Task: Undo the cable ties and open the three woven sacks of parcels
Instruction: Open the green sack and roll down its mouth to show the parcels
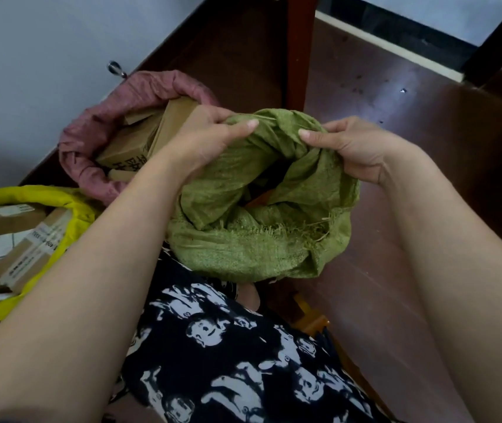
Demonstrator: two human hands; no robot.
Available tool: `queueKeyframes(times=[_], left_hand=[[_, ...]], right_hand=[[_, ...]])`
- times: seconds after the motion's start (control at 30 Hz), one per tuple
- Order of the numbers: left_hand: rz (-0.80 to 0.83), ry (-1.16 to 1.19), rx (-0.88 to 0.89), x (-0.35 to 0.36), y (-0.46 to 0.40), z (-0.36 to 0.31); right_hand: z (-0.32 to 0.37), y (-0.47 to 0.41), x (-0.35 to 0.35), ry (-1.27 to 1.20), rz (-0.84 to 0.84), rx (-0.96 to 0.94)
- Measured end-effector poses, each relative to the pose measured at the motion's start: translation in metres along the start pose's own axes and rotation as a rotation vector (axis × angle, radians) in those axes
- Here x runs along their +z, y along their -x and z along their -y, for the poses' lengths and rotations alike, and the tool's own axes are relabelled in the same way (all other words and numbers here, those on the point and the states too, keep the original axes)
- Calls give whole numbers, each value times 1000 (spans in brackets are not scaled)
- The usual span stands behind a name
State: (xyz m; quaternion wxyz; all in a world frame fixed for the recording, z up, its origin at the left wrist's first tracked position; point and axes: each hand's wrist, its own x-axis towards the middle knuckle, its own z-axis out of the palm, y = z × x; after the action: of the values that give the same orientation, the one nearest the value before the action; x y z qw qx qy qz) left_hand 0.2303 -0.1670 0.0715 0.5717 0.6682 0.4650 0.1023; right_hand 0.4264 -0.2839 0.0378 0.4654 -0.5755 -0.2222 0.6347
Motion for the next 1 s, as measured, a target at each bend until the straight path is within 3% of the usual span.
queueKeyframes(times=[0.1,0.27,0.43,0.5,0.6,0.67,0.77,0.9,1.0], left_hand=[[-38,-31,-2,-1,0,0],[-46,222,-119,4,-2,-1],[-53,407,-182,10,-8,1],[-43,417,-172,13,-11,4],[-43,316,-128,19,-13,2],[-47,238,-89,20,-13,-1],[-47,161,-37,20,-14,-5],[-10,16,-9,21,-9,-3],[-58,-479,154,19,-4,5]], right_hand=[[1,-2,6,-134,-20,-42],[5,-5,13,-232,-147,-29],[-2,-21,13,-199,-454,-21],[-8,-27,13,39,-590,-62],[-5,-25,21,578,-628,-276],[-2,-20,29,530,-445,-464],[-4,-19,40,626,-154,-541],[-8,-29,40,692,-266,-564],[-5,-30,40,662,-350,-500]])
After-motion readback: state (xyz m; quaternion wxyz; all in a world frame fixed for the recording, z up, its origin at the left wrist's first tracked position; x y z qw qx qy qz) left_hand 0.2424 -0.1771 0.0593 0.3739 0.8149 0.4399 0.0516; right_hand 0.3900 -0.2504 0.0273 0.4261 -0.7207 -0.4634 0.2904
